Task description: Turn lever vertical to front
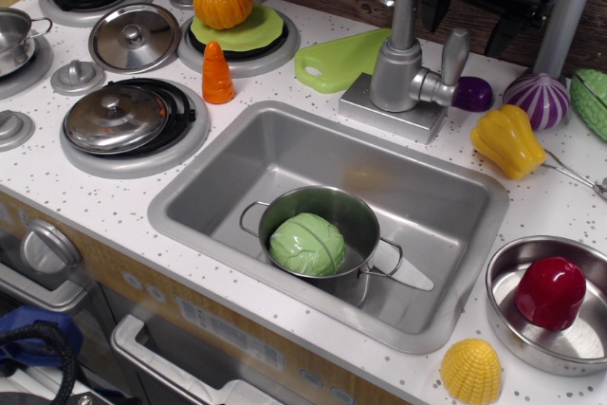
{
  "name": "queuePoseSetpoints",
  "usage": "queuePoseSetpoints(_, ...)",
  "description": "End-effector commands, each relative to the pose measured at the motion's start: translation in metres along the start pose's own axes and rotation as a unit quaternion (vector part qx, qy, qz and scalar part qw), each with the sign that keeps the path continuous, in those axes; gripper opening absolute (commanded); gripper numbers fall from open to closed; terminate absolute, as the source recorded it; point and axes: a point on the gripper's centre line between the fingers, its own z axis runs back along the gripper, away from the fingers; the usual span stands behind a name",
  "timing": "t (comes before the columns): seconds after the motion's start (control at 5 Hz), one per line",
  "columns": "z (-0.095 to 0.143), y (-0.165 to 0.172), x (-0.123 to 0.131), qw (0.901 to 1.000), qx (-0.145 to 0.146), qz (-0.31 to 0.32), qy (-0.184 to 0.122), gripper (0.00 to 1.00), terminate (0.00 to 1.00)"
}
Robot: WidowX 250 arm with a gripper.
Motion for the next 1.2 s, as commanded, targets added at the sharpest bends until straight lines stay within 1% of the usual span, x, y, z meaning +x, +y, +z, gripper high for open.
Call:
queuePoseSetpoints(0.0, 0.018, 0.003, 0.009, 0.9995, -0.009, 0.021, -0.023, 0.00, 0.00)
queuePoseSetpoints(0.2, 0.018, -0.005, 0.001, 0.9987, -0.020, 0.046, -0.006, 0.00, 0.00)
queuePoseSetpoints(0.4, 0.021, -0.008, -0.014, 0.9975, -0.015, 0.066, 0.019, 0.00, 0.00)
queuePoseSetpoints(0.8, 0.011, -0.008, -0.036, 0.9947, -0.030, 0.084, 0.051, 0.00, 0.00)
queuePoseSetpoints(1.0, 0.004, -0.007, -0.046, 0.9938, -0.034, 0.089, 0.058, 0.00, 0.00)
